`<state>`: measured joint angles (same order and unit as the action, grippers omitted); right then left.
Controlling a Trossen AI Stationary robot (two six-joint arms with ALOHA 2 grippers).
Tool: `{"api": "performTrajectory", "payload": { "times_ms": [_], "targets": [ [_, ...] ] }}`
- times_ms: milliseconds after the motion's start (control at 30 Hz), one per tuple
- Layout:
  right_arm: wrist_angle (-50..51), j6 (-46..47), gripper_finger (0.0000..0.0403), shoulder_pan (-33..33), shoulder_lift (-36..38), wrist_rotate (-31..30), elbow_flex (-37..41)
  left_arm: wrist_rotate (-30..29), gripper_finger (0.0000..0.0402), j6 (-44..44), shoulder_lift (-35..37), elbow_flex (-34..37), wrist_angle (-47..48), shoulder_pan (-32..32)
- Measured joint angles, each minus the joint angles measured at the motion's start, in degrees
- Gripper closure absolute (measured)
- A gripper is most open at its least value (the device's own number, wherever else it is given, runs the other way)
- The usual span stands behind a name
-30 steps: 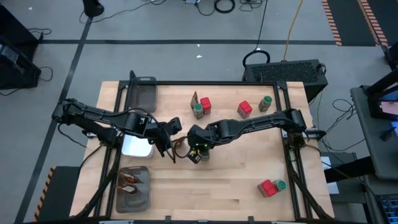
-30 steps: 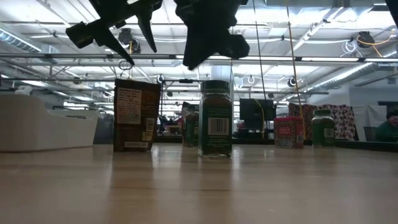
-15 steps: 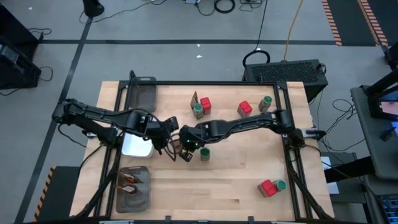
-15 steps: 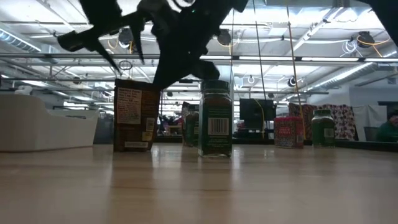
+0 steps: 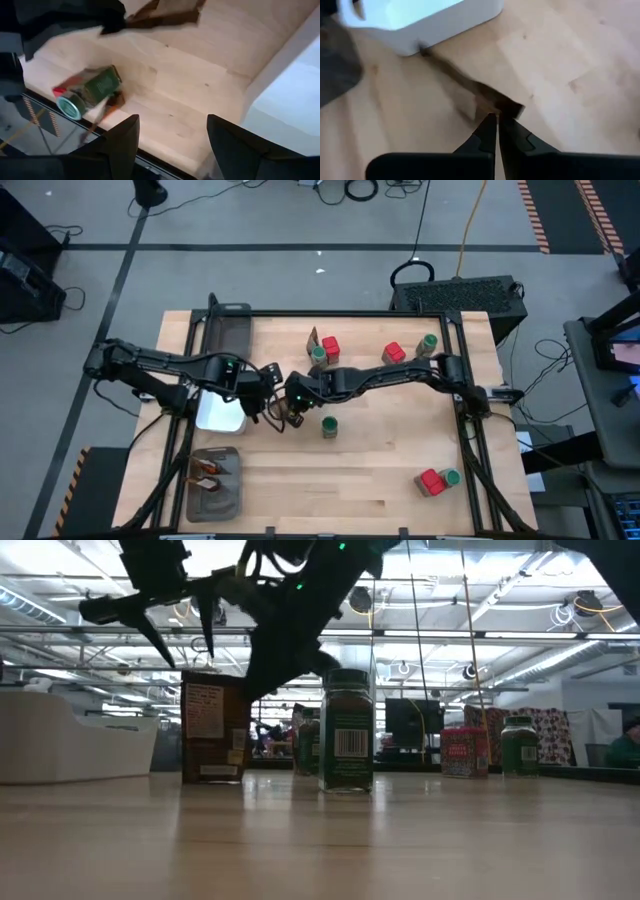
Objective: Sort spices by type
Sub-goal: Put the orange seasoning bag into the bottom black bin
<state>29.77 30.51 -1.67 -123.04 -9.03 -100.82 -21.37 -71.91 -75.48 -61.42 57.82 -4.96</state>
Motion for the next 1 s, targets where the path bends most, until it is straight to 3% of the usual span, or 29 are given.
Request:
{"api": "performTrajectory", "payload": {
  "times_ms": [233, 433, 633, 1000],
  "targets": [
    [-1.41, -4.04, 0.0403, 2.82, 0.20, -2.00, 0.00, 0.58, 0.0164, -0.44, 0.02, -0.05, 1.71, 1.56],
    [2.37, -4.56, 0.0403, 1.51, 2.77, -1.59, 0.00, 4.47, 0.0164, -0.46, 0.04, -0.08, -0.53, 1.58],
    [12.14, -0.65, 0.0403, -2.13, 9.36, -7.17, -0.07, 4.98, 0.0164, -1.61, 0.02, -0.07, -4.64, 0.85],
    [26.05, 10.46, 0.0403, -9.79, 19.28, -6.20, -0.07, 8.36, 0.0164, -8.44, -0.48, -0.07, -12.53, -3.11]
  ]
}}
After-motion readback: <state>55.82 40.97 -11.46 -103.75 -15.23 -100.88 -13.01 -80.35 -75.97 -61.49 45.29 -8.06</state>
